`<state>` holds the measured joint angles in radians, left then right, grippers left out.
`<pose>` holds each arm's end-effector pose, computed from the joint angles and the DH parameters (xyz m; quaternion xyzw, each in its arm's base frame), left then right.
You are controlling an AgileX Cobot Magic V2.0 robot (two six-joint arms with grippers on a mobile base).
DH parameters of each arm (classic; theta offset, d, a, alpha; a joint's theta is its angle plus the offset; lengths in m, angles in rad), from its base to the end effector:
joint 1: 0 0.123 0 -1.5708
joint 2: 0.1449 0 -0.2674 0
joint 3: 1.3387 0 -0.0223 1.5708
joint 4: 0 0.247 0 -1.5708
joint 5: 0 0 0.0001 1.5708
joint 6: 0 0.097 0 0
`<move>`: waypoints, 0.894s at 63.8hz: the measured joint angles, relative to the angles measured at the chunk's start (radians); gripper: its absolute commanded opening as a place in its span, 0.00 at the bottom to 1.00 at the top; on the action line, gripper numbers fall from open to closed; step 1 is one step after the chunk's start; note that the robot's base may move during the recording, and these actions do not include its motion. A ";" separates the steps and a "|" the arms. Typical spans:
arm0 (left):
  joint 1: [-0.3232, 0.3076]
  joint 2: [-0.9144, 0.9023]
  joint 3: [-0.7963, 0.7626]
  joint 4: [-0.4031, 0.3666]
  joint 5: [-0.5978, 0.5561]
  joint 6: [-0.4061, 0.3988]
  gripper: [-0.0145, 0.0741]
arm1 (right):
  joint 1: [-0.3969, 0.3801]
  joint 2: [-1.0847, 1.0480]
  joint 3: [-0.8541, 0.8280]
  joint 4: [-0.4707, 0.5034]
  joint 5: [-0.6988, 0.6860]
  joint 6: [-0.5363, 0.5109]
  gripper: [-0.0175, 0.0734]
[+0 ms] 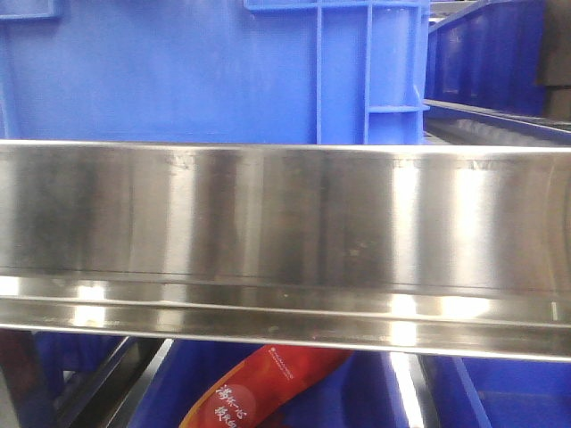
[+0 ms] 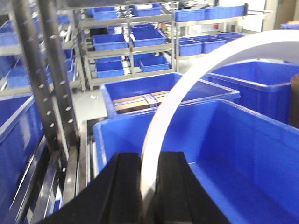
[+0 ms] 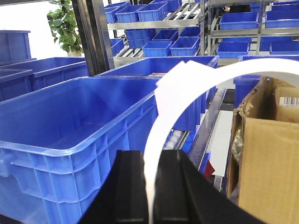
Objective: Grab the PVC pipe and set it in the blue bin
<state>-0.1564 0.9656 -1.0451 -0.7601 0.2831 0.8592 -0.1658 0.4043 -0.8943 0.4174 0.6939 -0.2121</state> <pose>0.2106 -0.0522 0.4216 0.1650 0.7021 -0.0825 0.6878 0.0635 0.0149 0.4091 0.0140 0.7314 0.0791 0.6771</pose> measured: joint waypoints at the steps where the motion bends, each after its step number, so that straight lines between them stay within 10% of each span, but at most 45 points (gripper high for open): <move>1: -0.005 0.004 0.000 0.000 -0.007 0.007 0.04 | 0.000 0.000 0.000 0.000 0.000 0.000 0.01; 57: -0.152 0.222 -0.021 0.032 -0.179 0.143 0.04 | 0.000 0.000 0.000 0.000 0.000 -0.002 0.01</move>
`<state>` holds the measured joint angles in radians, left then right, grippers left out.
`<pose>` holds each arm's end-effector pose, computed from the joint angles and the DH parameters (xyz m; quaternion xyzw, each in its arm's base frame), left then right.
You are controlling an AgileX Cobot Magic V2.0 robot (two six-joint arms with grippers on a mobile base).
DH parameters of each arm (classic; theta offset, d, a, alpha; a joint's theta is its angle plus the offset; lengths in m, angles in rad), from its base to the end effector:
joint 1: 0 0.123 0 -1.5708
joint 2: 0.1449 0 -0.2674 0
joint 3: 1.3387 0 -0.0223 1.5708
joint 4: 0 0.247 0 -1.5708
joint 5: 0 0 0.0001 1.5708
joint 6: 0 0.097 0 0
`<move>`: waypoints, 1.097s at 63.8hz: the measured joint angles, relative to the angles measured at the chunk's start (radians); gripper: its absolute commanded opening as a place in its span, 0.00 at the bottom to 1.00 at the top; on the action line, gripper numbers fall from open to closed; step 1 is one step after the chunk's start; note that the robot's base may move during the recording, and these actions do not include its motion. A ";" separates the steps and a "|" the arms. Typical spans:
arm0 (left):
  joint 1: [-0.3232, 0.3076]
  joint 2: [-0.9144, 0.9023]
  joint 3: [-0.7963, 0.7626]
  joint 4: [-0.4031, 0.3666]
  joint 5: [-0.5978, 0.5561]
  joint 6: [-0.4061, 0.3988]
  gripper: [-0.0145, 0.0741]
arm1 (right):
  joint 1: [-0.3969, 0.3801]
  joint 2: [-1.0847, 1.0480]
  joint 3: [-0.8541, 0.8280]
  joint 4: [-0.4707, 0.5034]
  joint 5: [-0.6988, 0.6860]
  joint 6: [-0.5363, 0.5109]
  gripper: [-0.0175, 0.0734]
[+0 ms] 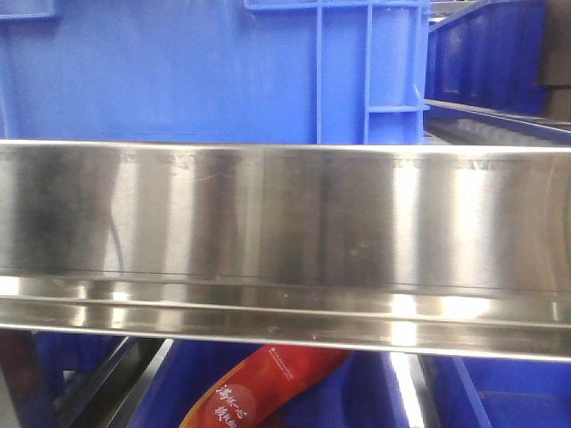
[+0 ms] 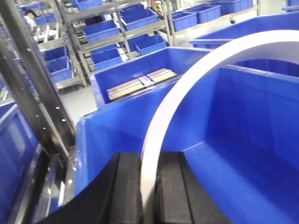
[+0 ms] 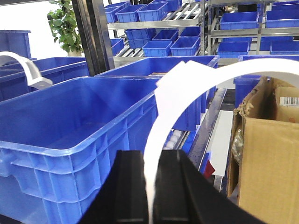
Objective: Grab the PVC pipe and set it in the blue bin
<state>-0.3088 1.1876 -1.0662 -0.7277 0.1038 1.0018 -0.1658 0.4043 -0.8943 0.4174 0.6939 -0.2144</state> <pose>0.2653 -0.0917 0.3858 0.2370 0.7067 -0.0364 0.6656 0.0635 0.0149 0.4091 0.0132 0.7315 0.0783 0.6772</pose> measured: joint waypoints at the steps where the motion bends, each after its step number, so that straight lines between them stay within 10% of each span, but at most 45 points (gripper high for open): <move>1: 0.000 0.004 -0.003 0.000 -0.002 0.000 0.04 | 0.000 0.000 0.000 0.000 0.000 0.000 0.01; 16: 0.000 0.024 -0.034 0.000 -0.015 0.000 0.05 | 0.000 0.000 0.000 0.000 0.002 0.000 0.01; 37: 0.000 0.024 -0.035 -0.035 -0.019 0.000 0.45 | 0.000 0.000 0.000 0.000 0.002 0.000 0.01; 70: 0.000 -0.043 -0.036 -0.046 0.138 -0.008 0.04 | 0.000 0.000 0.000 0.099 0.002 -0.079 0.01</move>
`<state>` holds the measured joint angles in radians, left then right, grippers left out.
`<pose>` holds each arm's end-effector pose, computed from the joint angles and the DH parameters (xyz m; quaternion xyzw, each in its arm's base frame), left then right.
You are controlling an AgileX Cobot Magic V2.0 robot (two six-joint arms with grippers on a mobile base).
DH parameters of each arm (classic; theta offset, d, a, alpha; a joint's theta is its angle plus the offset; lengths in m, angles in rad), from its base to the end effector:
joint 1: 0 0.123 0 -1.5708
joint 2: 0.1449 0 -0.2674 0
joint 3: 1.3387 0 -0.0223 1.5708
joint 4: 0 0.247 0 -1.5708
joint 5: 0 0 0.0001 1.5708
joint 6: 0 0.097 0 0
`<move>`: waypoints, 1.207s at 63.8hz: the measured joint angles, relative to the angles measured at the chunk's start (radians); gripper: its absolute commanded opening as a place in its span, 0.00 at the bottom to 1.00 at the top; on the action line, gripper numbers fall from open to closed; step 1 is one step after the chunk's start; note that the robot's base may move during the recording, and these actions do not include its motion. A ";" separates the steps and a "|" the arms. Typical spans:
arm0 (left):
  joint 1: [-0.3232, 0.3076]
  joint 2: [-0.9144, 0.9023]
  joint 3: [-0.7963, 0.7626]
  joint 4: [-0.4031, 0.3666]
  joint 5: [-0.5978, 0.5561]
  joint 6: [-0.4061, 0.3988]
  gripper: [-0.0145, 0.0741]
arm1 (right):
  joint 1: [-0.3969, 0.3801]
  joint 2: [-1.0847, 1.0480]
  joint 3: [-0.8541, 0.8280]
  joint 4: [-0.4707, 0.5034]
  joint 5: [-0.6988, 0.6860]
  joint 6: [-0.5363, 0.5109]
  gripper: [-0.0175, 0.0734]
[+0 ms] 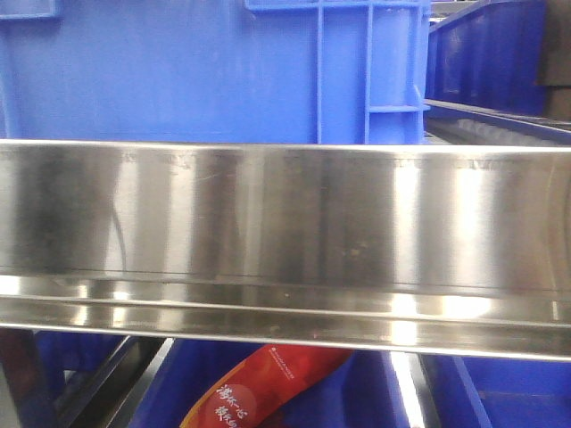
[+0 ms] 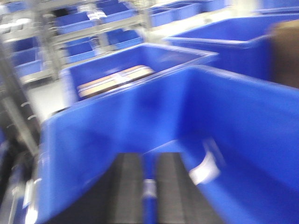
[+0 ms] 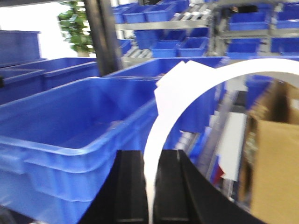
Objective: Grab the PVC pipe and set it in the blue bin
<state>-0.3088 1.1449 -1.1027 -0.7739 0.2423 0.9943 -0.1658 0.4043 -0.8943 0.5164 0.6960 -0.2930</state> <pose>0.2488 -0.0965 0.4008 0.2547 0.7064 -0.0874 0.6546 0.0629 0.0206 0.4113 -0.0082 0.7240 0.0999 0.6825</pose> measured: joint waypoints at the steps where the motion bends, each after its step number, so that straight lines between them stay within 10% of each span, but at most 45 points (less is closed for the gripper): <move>1: 0.000 -0.006 0.000 0.000 0.002 0.000 0.04 | 0.000 0.000 0.000 0.009 0.000 -0.007 0.01; 23: 0.000 -0.165 0.009 0.000 0.059 -0.014 0.04 | 0.000 0.030 0.000 0.128 -0.017 -0.069 0.01; 62: 0.000 -0.439 0.305 -0.021 0.046 -0.052 0.04 | 0.000 0.363 -0.123 0.604 0.020 -0.520 0.01; 77: 0.000 -0.463 0.332 -0.034 0.027 -0.054 0.04 | 0.117 0.495 -0.161 0.637 -0.022 -0.626 0.01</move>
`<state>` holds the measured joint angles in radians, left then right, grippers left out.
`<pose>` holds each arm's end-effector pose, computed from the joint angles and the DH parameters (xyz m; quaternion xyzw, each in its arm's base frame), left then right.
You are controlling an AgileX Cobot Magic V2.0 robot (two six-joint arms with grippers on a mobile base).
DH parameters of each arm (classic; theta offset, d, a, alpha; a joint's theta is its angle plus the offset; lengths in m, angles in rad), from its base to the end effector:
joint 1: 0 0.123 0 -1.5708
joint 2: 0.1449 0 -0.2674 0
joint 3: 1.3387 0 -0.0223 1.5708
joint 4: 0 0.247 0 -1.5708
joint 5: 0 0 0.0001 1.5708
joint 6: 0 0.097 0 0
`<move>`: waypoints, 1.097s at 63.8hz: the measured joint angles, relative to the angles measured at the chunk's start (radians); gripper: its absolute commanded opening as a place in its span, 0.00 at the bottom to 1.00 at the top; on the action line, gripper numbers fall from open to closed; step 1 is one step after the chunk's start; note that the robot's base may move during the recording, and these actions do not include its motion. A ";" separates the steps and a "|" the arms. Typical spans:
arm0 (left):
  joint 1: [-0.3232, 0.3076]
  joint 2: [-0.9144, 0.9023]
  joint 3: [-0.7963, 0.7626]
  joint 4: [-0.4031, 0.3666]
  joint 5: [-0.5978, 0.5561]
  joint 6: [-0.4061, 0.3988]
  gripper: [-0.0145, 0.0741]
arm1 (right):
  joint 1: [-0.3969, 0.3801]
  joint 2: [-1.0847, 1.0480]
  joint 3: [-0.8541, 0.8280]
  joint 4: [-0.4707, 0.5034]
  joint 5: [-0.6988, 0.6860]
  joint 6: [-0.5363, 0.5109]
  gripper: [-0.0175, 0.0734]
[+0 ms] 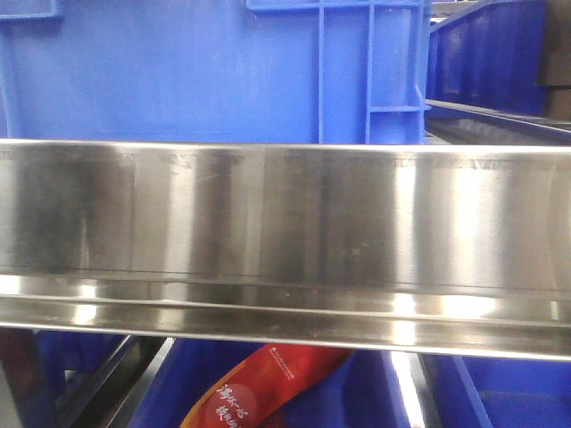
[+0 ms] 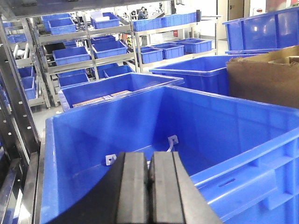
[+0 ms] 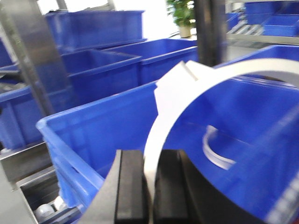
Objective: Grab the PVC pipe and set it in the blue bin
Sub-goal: 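Open the right gripper to drop its white arc into the same bin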
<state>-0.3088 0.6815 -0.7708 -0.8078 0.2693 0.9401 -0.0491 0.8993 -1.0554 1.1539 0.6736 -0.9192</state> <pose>0.1403 -0.0644 0.3838 0.2273 0.6739 -0.1238 0.6920 0.1819 0.0465 0.4298 -0.1385 0.7136 0.2466 0.6409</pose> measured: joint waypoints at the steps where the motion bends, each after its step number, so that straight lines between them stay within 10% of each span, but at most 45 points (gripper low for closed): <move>1: 0.000 0.000 0.000 0.000 0.000 0.000 0.04 | 0.012 0.005 -0.002 0.000 -0.010 -0.005 0.01; 15: 0.000 0.000 0.000 0.000 -0.013 0.000 0.04 | 0.191 0.066 -0.017 -0.022 -0.206 -0.073 0.01; 70: 0.000 0.000 0.002 0.012 -0.015 0.000 0.04 | 0.438 0.423 -0.179 -0.359 -0.442 -0.096 0.01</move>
<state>-0.3088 0.6815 -0.7685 -0.7960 0.2547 0.9401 0.3886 1.3226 -1.2345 0.7950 0.2311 -1.0155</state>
